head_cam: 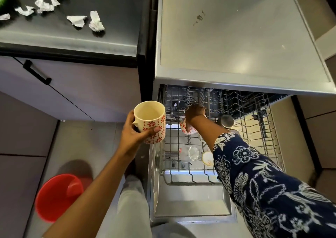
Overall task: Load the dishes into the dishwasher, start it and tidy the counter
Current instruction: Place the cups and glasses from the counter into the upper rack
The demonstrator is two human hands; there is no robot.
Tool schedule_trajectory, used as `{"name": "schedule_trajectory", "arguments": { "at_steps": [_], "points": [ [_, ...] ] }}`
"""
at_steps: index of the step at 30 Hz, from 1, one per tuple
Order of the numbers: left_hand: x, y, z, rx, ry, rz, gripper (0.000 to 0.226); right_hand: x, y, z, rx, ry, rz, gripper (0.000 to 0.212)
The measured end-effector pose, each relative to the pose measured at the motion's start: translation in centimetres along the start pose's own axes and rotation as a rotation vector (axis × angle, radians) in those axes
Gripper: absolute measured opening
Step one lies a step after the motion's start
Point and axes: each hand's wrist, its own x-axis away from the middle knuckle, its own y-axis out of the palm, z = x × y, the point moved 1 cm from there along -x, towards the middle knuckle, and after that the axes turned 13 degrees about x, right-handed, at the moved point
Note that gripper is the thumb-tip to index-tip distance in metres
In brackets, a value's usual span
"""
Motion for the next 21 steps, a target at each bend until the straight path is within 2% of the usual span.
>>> {"name": "schedule_trajectory", "arguments": {
  "at_steps": [2,8,14,21],
  "points": [
    [-0.2,-0.2,-0.1,0.0,-0.006,0.002,0.105,-0.4,0.1,-0.2,-0.011,-0.002,0.013,0.102],
    [-0.7,-0.3,-0.4,-0.007,-0.02,-0.002,0.108,0.0,-0.1,-0.6,-0.174,0.003,0.091,0.11],
    [-0.7,-0.6,-1.0,0.008,-0.023,-0.006,0.104,-0.5,-0.1,0.1,-0.245,-0.134,0.042,0.108],
    [-0.5,-0.4,-1.2,0.016,-0.028,0.008,0.102,0.0,0.5,2.3,-0.261,-0.261,0.113,0.099]
  ]
}}
